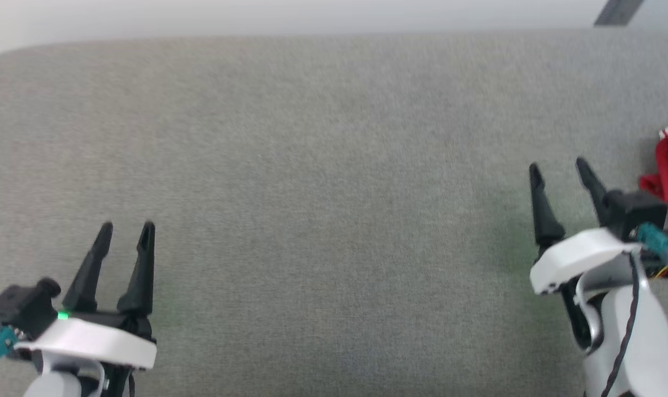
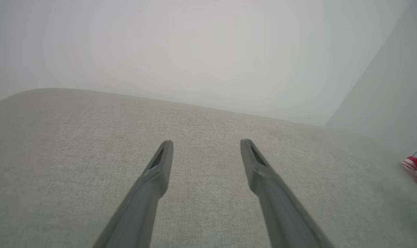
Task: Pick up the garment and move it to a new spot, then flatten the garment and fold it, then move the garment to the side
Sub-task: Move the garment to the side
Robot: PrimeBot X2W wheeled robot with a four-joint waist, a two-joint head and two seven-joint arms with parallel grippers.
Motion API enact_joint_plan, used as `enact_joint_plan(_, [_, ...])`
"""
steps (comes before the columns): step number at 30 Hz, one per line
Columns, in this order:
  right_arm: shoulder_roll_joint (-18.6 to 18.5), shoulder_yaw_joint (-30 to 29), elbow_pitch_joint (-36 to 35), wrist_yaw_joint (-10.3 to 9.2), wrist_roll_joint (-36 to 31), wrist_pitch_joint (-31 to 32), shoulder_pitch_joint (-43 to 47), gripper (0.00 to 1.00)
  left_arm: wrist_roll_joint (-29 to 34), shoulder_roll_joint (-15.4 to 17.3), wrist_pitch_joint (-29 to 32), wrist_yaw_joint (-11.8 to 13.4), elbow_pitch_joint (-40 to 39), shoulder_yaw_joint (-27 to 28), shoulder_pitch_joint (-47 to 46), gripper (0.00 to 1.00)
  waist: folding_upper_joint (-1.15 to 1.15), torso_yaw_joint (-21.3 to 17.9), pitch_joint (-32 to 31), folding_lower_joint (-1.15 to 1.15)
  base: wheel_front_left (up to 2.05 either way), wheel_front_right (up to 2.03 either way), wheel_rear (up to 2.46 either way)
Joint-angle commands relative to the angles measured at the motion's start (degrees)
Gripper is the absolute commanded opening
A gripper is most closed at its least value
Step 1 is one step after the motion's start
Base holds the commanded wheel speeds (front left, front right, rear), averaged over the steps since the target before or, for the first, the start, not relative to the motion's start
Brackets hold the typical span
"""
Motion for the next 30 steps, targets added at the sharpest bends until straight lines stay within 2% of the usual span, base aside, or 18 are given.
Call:
enact_joint_plan(1, [0.1, 0.9, 0.0, -0.13, 1.3, -1.0, 1.9, 1.00, 0.5, -0.4, -0.3, 0.1, 0.3, 0.7, 1.9, 1.00, 0.00, 1.9, -3.4, 0.00, 0.00, 0.00, 0.00])
enact_joint_plan(8, [-0.5, 3.5, -2.6, -0.13, 5.6, -2.0, 7.6, 1.00, 2.2, -1.5, -0.3, 0.1, 0.0, 2.7, 7.9, 1.00, 0.00, 2.2, -7.9, 0.00, 0.00, 0.00, 0.00])
enact_joint_plan(21, [-1.8, 0.2, -12.0, -0.13, 9.4, -0.4, 17.2, 1.00, 4.5, -3.3, -0.3, 0.2, -4.0, 6.3, 15.0, 1.00, 0.00, 3.3, -11.7, 0.00, 0.00, 0.00, 0.00])
enact_joint_plan(30, [-0.4, -2.3, -20.1, -0.12, 9.8, 1.8, 23.2, 1.00, 4.9, -3.8, -0.3, 0.2, -6.9, 8.1, 17.3, 1.00, 0.00, 3.2, -11.5, 0.00, 0.00, 0.00, 0.00])
